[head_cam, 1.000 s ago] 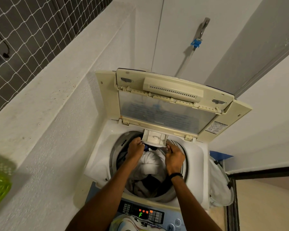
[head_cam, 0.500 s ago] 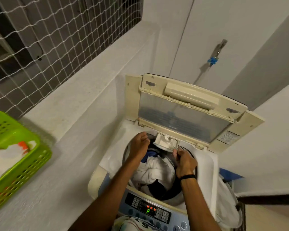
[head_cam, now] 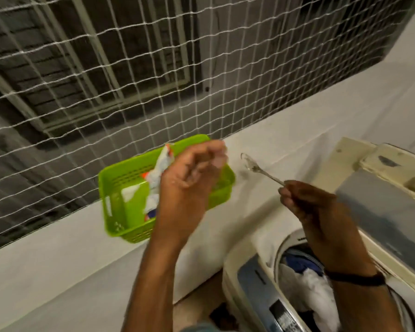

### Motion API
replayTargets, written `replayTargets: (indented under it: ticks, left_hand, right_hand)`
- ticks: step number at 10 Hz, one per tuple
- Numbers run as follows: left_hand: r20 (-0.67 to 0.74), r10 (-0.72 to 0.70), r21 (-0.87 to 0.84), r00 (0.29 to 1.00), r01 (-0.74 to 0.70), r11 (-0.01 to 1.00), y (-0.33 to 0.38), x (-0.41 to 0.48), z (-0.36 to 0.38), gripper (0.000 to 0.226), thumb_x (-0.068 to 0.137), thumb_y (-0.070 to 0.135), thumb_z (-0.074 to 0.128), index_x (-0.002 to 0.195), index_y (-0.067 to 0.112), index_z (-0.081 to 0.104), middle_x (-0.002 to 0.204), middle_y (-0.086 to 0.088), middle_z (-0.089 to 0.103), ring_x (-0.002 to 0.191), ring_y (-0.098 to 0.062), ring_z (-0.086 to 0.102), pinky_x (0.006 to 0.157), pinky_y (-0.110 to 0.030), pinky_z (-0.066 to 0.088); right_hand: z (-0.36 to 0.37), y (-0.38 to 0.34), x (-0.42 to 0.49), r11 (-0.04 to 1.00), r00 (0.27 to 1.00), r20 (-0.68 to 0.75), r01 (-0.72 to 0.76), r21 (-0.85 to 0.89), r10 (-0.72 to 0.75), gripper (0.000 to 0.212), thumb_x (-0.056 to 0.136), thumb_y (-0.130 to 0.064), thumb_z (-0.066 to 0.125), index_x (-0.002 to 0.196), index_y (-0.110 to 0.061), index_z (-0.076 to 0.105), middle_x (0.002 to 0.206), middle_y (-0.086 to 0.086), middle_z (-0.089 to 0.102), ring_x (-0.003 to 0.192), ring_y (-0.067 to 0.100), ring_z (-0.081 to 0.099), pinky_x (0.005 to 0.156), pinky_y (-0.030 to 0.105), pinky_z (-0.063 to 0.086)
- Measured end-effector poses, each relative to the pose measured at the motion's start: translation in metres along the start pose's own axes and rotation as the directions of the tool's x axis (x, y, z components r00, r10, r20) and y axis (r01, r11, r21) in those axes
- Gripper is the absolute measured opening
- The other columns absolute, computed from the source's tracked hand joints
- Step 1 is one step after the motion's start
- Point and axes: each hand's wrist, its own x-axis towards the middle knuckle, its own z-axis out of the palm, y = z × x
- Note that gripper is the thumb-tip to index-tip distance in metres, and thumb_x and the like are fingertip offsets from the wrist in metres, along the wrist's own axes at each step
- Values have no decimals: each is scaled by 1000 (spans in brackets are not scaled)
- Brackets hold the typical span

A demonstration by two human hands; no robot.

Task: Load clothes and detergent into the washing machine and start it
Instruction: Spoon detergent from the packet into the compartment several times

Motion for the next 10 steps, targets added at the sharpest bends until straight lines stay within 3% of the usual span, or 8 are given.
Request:
replayTargets:
  ticks: [2,3,4,5,6,7,9,10]
  left_hand:
    - [-250,118,456,961,9,890,-5,0,-91,22,93,11,64,98,32,70,103,8,73,92,-4,67,86,-24,53]
    - [-257,94,717,962,125,685,-19,-2,-110,20,91,18,65,91,37,71,102,8,72,92,-13,68,86,-34,54]
    - [-344,-41,842,938,328,429,-27,-6,-115,17,89,20,64,94,32,75,102,2,74,94,-27,67,80,-33,50]
    - [-374,-116,856,920,391,338,-28,-7,-112,18,88,22,62,94,35,75,101,1,75,97,-29,67,79,-31,48]
    - [-392,-226,840,892,447,307,-33,-5,-112,17,86,25,62,87,38,72,99,3,75,99,-29,66,77,-30,47]
    - [-393,-260,836,882,461,297,-35,-6,-112,17,84,24,60,83,37,71,96,2,73,95,-31,64,75,-31,48]
    - [-351,-258,856,900,420,302,-35,-7,-114,14,86,28,61,88,35,73,94,2,73,93,-32,63,75,-32,50]
    - [-356,-258,849,898,426,313,-33,-7,-114,15,85,26,61,85,35,72,92,2,72,90,-31,63,72,-30,48]
  right_hand:
    - [85,4,30,943,969,240,127,-308,-52,17,90,15,51,93,15,68,68,15,73,65,23,73,61,26,59]
    - [114,11,42,815,953,285,243,-526,-101,14,87,15,56,91,13,70,57,6,69,53,13,67,55,23,57]
    - [143,22,57,143,917,350,378,-915,-189,22,84,-18,57,89,-11,78,87,4,72,88,25,66,77,32,53]
    - [157,20,52,-55,911,356,353,-934,-206,24,86,-19,50,86,-7,70,104,12,66,104,36,59,85,36,44]
    - [173,16,44,-52,947,293,289,-956,-130,22,90,-11,51,69,-9,43,103,19,62,109,39,56,85,38,41]
    - [174,14,42,-19,970,239,240,-971,39,16,86,-20,56,73,-14,47,89,9,61,103,34,62,76,34,48]
    - [173,40,59,285,937,215,134,-949,274,43,60,-24,60,96,-1,65,91,14,72,88,31,72,78,42,61]
    - [173,42,58,430,939,200,63,-901,281,42,66,-20,59,100,4,66,94,21,72,83,32,72,77,43,62]
